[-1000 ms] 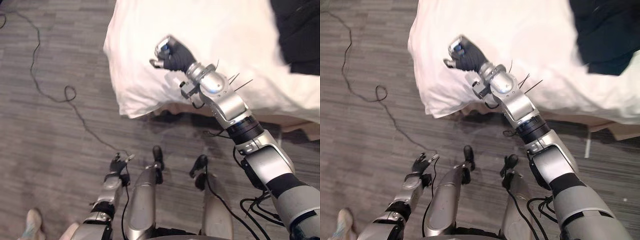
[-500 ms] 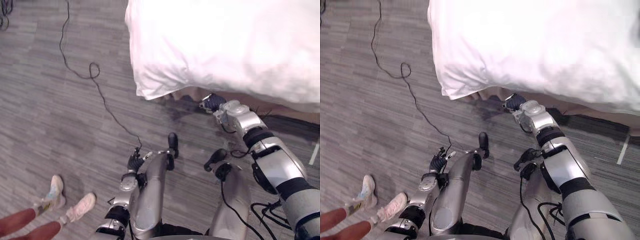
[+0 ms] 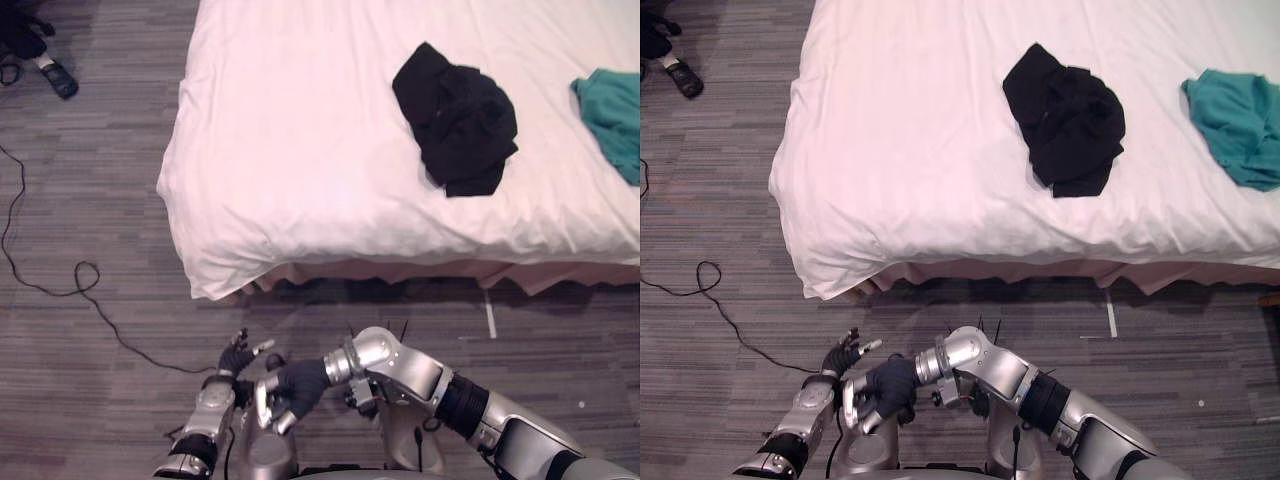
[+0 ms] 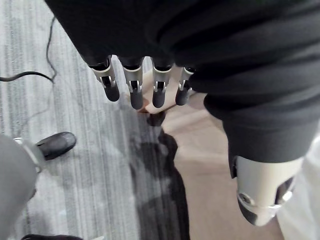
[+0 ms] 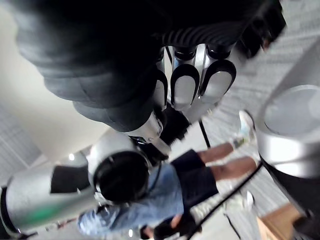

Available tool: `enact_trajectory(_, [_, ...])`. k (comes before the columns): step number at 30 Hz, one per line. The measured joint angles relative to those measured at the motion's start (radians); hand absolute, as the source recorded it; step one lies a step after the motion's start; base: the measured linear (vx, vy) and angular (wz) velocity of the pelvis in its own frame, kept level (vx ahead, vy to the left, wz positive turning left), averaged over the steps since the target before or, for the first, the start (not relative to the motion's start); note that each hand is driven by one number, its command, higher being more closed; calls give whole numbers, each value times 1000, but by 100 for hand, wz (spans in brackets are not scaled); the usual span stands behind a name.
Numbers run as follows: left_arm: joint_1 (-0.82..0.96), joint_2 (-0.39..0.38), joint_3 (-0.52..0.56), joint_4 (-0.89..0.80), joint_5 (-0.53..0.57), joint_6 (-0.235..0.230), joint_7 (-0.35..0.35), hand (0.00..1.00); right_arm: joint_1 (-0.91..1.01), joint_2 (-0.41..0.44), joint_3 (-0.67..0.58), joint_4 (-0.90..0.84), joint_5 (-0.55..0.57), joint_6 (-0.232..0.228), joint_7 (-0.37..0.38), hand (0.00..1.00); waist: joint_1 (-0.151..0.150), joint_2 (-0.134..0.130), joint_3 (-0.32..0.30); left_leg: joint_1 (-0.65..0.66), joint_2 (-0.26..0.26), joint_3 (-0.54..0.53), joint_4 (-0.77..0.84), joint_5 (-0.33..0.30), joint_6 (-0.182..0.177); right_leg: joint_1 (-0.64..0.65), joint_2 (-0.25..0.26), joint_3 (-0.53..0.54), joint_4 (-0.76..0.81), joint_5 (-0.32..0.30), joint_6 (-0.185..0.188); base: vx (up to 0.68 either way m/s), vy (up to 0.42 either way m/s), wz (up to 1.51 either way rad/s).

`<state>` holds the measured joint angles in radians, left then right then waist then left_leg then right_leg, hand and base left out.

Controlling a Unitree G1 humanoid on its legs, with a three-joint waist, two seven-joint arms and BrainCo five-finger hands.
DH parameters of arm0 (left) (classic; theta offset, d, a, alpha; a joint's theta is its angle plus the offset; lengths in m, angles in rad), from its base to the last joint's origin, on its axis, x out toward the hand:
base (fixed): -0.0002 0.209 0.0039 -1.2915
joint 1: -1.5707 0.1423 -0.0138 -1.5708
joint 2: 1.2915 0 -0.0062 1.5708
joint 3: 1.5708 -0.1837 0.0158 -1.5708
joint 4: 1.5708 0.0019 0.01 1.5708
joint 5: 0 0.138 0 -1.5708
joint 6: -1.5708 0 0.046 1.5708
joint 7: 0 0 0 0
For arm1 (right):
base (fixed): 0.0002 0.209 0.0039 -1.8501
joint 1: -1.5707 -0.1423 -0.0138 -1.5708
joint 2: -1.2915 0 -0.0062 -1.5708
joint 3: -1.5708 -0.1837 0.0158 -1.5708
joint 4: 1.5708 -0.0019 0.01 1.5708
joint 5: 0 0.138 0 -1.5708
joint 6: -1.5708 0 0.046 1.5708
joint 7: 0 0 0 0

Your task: Tidy the bed and pick cloth on bed and put in laundry

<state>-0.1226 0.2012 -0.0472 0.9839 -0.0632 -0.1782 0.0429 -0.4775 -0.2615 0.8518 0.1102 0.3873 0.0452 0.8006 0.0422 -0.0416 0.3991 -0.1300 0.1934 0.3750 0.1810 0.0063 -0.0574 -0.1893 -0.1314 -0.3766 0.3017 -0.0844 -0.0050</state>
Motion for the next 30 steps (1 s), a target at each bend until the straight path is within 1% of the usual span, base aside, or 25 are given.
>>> enact_trajectory(1, [10,0,-2,6,6,3,-1,0,-6,5,-30,1,0,-2,-47,100,0,0,0,7,-1,1,1,-2,-3,9,0,1,-8,3,3,-23,80,-1])
enact_trajectory(2, [27,1,-2,7,19,9,-1,0,-18,18,-87,1,0,-14,-124,100,2,-1,-2,9,-2,2,3,-3,-4,15,0,3,-14,10,7,-52,99,-6])
enact_trajectory(3, [41,2,-2,8,31,22,-1,0,-47,43,-169,17,7,-48,-220,100,6,-1,-2,7,-2,9,5,-3,-5,12,-1,12,-21,19,11,-63,83,-9])
enact_trajectory(4, [44,2,-3,8,37,25,-1,0,-65,56,-205,34,8,-61,-247,100,7,-1,-1,6,-2,11,6,-3,-4,10,-1,16,-23,24,9,-84,74,-14])
enact_trajectory(6, [41,6,-8,6,37,43,2,0,-195,95,-377,147,7,-100,-365,100,9,6,3,-7,-5,14,11,-4,-2,-7,-8,24,-24,39,9,-116,64,-11])
enact_trajectory(7, [34,7,-14,6,37,43,2,0,-232,96,-411,176,7,-108,-382,100,11,10,5,-16,-6,14,13,-4,-2,-14,-10,24,-24,40,10,-145,54,-2])
enact_trajectory(9, [-2,-1,-49,6,35,42,5,0,-397,73,-550,318,8,-145,-450,100,31,32,6,-79,-14,12,15,-8,-4,-79,-14,24,-22,59,2,-165,37,0])
enact_trajectory(10, [-11,-4,-57,6,34,42,6,0,-427,63,-570,342,8,-151,-465,100,33,39,10,-93,-20,7,13,-7,-4,-92,-17,24,-22,62,0,-149,34,14])
enact_trajectory(11, [-31,-14,-77,7,28,43,7,0,-487,33,-600,384,8,-157,-500,100,33,60,21,-125,-26,-9,9,-4,-6,-120,-26,20,-20,65,-2,-101,34,21])
enact_trajectory(12, [-38,-20,-81,6,25,43,8,0,-506,21,-610,397,8,-157,-510,100,33,68,25,-138,-29,-15,9,0,-7,-131,-29,18,-17,68,-2,-127,38,27])
enact_trajectory(13, [-63,-40,-111,6,2,44,18,0,-570,-30,-621,471,9,-160,-559,100,50,107,39,-183,-40,-29,6,27,5,-182,-38,13,-4,79,-5,-102,23,17])
enact_trajectory(15, [-83,-54,-131,6,-10,44,26,0,-587,-72,-634,520,18,-168,-585,100,55,136,44,-220,-51,-46,6,47,11,-213,-45,-2,7,81,-7,-65,10,28])
enact_trajectory(16, [-98,-63,-150,5,-17,44,27,0,-587,-106,-654,556,31,-171,-607,100,58,158,47,-249,-57,-64,6,62,24,-236,-50,-12,19,82,-10,-22,1,40])
enact_trajectory(17, [-107,-72,-166,-5,-23,44,28,0,-589,-145,-674,609,44,-173,-643,100,64,177,55,-270,-60,-71,7,69,26,-259,-59,-18,40,82,-12,-15,-2,31])
enact_trajectory(19, [-116,-84,-188,-6,-29,44,28,0,-589,-191,-702,677,64,-173,-681,100,84,196,63,-290,-69,-68,10,73,32,-297,-72,-8,73,72,-14,-22,-20,9])
enact_trajectory(20, [-114,-93,-188,-12,-37,43,30,0,-587,-225,-737,721,109,-181,-705,100,83,210,68,-309,-77,-64,13,73,33,-341,-90,-3,125,48,-11,-32,-43,9])
enact_trajectory(22, [-111,-94,-186,-17,-41,43,35,0,-587,-235,-762,700,169,-209,-710,100,79,212,69,-328,-90,-49,29,69,37,-389,-117,21,183,20,-10,-23,-59,1])
enact_trajectory(23, [-103,-97,-177,-42,-41,40,42,0,-585,-239,-770,695,217,-218,-712,100,76,212,69,-339,-87,-34,67,53,45,-410,-130,34,225,-5,-7,-18,-56,-7])
enact_trajectory(24, [-98,-97,-175,-57,-41,36,47,0,-579,-239,-773,696,236,-218,-713,100,71,213,69,-344,-83,-31,89,41,45,-414,-134,37,240,-13,-9,-23,-67,-8])
enact_trajectory(25, [-89,-98,-166,-79,-40,27,48,0,-563,-239,-777,694,268,-219,-712,100,64,212,69,-354,-71,-24,134,14,45,-418,-136,46,265,-33,-4,-34,-81,-18])
enact_trajectory(26, [-79,-103,-143,-94,-40,3,48,0,-521,-238,-786,674,345,-219,-710,100,51,211,70,-369,-46,-19,217,-34,43,-422,-137,55,306,-58,-6,-36,-77,-27])
enact_trajectory(27, [-79,-104,-137,-94,-40,-4,48,0,-487,-237,-811,657,375,-217,-709,100,47,211,70,-370,-34,-13,252,-53,41,-423,-135,65,324,-68,-7,-28,-56,-34])
enact_trajectory(28, [-76,-103,-132,-99,-41,-6,48,0,-449,-236,-845,639,402,-218,-706,100,39,209,70,-370,-26,-10,280,-73,41,-421,-133,78,340,-79,-4,-8,-27,-27])
enact_trajectory(29, [-68,-104,-114,-113,-41,-10,47,0,-390,-232,-905,612,447,-221,-689,100,22,206,72,-366,-16,-8,310,-95,41,-413,-132,81,353,-89,-5,11,-16,-31])
enact_trajectory(30, [-68,-104,-92,-114,-41,-22,48,0,-300,-215,-1003,585,482,-234,-673,100,6,193,80,-343,-6,3,326,-109,40,-396,-127,91,360,-95,-2,24,-8,-28])
